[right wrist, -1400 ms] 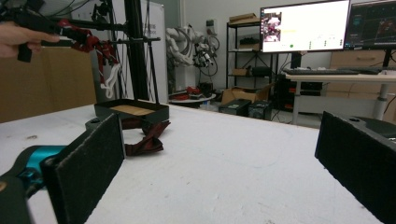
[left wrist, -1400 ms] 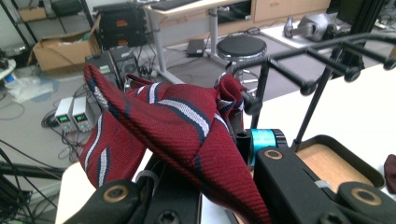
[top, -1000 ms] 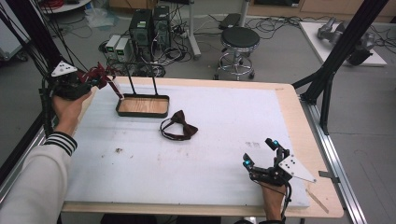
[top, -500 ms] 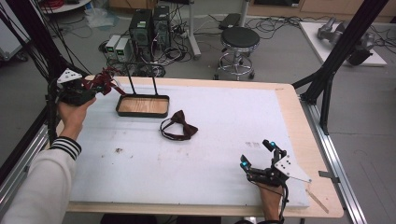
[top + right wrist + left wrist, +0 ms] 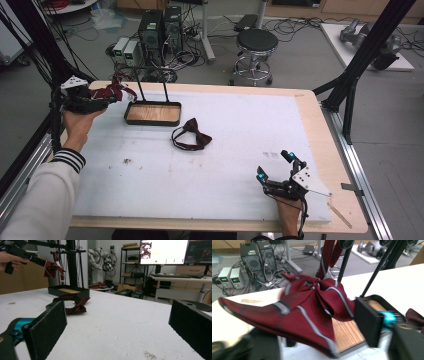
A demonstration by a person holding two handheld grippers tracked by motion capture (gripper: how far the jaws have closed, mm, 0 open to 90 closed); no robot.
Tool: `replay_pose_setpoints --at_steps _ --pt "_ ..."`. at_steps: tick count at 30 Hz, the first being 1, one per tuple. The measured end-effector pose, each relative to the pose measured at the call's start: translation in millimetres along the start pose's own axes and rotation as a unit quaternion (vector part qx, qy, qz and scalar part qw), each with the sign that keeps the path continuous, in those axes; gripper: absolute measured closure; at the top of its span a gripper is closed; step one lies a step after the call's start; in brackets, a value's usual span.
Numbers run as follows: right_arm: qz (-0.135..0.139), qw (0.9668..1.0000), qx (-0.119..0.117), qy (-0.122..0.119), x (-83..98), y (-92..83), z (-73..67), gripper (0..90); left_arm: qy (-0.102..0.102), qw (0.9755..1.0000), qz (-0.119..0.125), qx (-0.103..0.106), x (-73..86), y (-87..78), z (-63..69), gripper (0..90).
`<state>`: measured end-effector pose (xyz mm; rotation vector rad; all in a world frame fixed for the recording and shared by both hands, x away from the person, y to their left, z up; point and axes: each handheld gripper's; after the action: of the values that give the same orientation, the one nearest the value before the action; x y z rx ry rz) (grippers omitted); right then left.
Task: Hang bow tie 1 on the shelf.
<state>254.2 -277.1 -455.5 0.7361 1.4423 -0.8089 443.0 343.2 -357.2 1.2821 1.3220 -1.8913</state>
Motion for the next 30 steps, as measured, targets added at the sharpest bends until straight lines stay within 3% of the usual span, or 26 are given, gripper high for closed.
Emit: replay_pose_setpoints --at_steps 1,2,7,13,19,27,30 --pt "0.001 1.0 0.001 -0.001 0.1 -0.1 -0.4 0.7 -0.002 1.0 0.007 -0.001 0.6 -1.3 0.3 28.0" --pt "0.001 1.0 0.001 -0.001 0.2 -0.1 -0.3 0.7 -0.006 0.9996 0.027 0.009 1.1 -5.3 -0.8 24.0" --pt "0.002 1.0 0.003 -0.001 0.3 -0.5 -1.3 0.8 -0.009 0.998 0.054 0.031 -1.1 -16.1 -0.7 14.3" --pt "0.003 1.0 0.004 -0.002 0.4 -0.7 -1.2 0.8 0.006 0.9945 0.088 0.056 1.1 -35.1 9.8 12.6" --pt "0.004 1.0 0.004 -0.003 0.4 -0.6 -1.2 0.8 0.02 0.9917 0.101 0.077 8.5 -44.1 21.0 12.6" --pt "0.003 1.0 0.003 0.0 0.6 -1.2 -1.8 0.8 0.025 0.9923 0.097 0.072 16.4 -46.8 22.5 12.6" --pt "0.004 1.0 0.004 -0.001 0.7 -1.1 -1.1 0.7 0.03 0.9912 0.104 0.077 15.6 -48.7 25.2 12.6"
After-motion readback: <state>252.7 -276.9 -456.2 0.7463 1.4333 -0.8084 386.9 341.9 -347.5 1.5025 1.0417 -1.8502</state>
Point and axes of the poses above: each handheld gripper's, and its own axes: y roughly forward along the jaws, x roughly out of its underside, z roughly to its right, and after that the axes turned 4 degrees about -z, right-handed
